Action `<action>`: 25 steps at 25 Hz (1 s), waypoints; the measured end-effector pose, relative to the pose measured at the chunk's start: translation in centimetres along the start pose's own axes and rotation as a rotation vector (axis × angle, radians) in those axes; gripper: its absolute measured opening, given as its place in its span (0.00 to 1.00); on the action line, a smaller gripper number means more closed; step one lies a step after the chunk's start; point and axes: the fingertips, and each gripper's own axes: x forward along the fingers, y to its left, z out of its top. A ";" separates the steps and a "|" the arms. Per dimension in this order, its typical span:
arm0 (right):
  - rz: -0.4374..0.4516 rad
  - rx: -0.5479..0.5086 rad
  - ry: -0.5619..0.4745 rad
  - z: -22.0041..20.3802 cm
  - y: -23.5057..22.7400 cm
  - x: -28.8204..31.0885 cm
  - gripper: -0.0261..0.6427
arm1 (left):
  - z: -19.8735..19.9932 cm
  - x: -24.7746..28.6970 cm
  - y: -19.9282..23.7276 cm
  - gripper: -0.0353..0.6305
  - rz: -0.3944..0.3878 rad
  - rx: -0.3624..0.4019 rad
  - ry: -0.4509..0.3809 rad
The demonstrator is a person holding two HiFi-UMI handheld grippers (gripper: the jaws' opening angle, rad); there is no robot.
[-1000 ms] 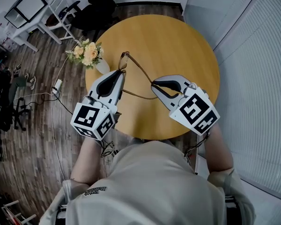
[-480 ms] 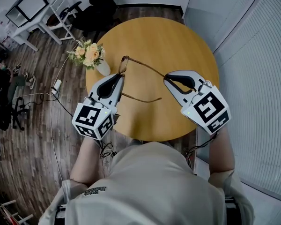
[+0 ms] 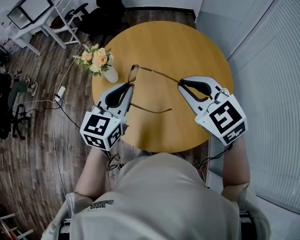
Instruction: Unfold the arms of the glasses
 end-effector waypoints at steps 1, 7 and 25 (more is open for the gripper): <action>-0.004 0.000 -0.005 0.1 0.0 0.0 0.10 | 0.1 -0.1 0.3 0.12 0.009 -0.003 -0.006; -0.042 0.029 -0.055 0.9 -0.8 -0.7 0.10 | 1.7 -0.6 2.7 0.12 0.078 -0.017 -0.051; -0.385 0.133 -0.498 9.8 -6.0 -10.6 0.10 | 14.7 -4.9 2.0 0.12 0.167 0.138 -0.355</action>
